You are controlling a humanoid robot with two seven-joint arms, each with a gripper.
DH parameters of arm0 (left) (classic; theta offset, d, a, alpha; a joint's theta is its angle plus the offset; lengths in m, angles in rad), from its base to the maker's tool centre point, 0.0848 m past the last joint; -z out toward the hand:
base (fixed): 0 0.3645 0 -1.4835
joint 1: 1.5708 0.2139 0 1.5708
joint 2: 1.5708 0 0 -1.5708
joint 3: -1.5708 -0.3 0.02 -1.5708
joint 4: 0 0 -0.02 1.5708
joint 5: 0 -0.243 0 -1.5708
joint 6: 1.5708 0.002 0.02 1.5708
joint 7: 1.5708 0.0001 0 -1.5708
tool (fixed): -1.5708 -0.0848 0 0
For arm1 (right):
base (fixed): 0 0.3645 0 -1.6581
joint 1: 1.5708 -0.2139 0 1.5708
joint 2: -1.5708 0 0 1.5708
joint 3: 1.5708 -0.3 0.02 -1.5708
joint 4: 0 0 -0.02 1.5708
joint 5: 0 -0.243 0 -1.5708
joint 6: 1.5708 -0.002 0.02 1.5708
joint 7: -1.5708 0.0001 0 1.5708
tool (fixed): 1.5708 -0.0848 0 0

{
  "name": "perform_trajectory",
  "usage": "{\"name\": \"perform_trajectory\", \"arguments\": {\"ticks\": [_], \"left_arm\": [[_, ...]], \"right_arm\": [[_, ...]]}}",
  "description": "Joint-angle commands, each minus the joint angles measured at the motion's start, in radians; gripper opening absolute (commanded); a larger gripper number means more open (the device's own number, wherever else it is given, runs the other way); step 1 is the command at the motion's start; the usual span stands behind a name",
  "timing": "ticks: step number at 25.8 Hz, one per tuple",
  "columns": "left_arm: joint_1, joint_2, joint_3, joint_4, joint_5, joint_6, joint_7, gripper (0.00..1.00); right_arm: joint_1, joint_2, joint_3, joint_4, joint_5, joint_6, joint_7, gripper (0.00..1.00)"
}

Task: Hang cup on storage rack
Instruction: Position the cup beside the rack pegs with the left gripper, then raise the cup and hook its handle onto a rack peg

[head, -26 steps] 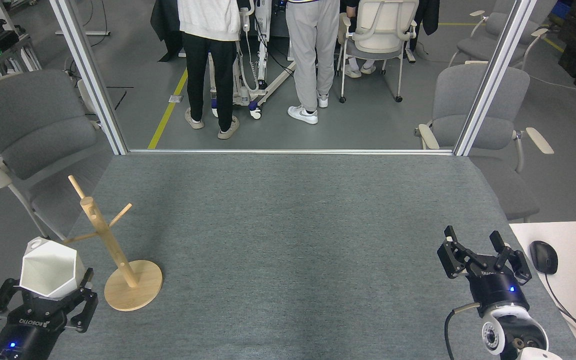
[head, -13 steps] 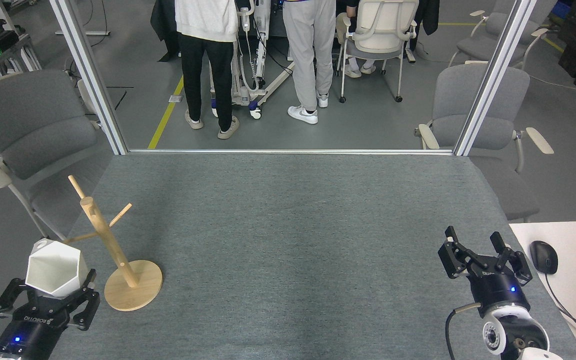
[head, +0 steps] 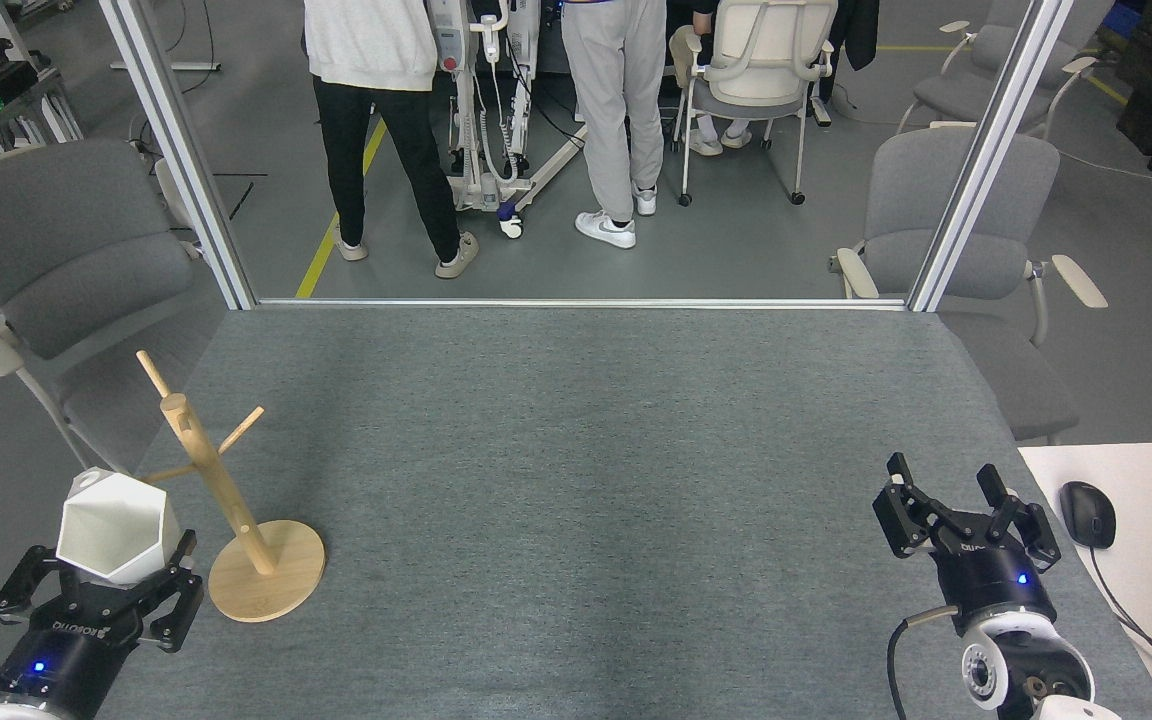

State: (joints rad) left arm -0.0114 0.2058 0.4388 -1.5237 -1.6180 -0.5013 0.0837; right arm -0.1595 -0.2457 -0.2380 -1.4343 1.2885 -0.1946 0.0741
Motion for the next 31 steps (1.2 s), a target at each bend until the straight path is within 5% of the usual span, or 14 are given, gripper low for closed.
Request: {"name": "perform_trajectory", "arguments": {"ticks": [1,21,24,31], "left_arm": [[-0.006,0.001,-0.002,-0.004,-0.003,-0.002,-0.004,0.02],[-0.036,0.003,-0.072,0.002,-0.137,0.0,-0.005,0.06],[-0.042,0.001,-0.08,0.004,-0.145,0.0,-0.005,0.17],[-0.058,-0.011,-0.081,0.027,-0.145,0.01,-0.004,0.74]], "right_arm": [[0.0,0.0,0.0,0.0,0.0,0.0,0.001,0.99],[0.0,-0.001,-0.003,0.0,0.0,0.0,0.004,0.99],[0.0,-0.001,-0.003,0.0,-0.002,0.001,0.004,0.99],[0.0,0.0,-0.003,0.0,-0.002,0.0,0.004,0.99]]}}
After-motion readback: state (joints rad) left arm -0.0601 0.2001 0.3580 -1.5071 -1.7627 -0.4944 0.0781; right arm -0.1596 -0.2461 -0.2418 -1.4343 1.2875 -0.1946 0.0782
